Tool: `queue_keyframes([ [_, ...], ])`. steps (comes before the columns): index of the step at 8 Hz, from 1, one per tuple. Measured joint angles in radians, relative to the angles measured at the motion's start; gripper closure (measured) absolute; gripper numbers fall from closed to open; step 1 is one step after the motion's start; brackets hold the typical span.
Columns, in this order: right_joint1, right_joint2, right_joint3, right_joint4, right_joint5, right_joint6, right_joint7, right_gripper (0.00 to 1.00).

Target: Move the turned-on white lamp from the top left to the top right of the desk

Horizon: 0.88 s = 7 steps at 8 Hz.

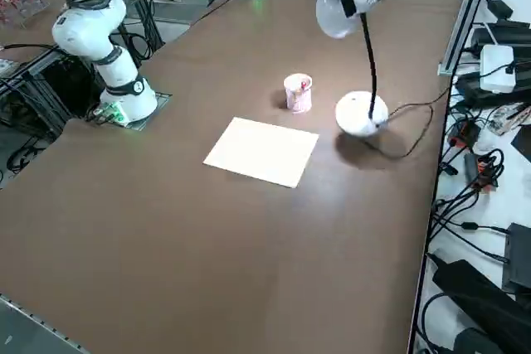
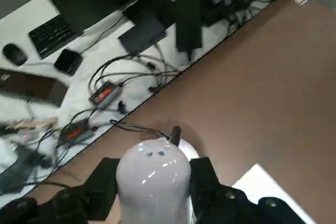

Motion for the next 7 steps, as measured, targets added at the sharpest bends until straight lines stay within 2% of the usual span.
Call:
queue_keyframes([
  [2,-0.164,0.024,-0.002,-0.002,-0.007,0.01,-0.141,0.26],
  [4,-0.293,0.059,-0.003,-0.003,-0.028,0.028,-0.293,0.26],
  [5,-0.334,0.067,-0.002,-0.004,-0.043,0.03,-0.325,0.26],
  [7,-0.355,0.067,-0.001,-0.02,-0.06,0.03,-0.36,0.26],
])
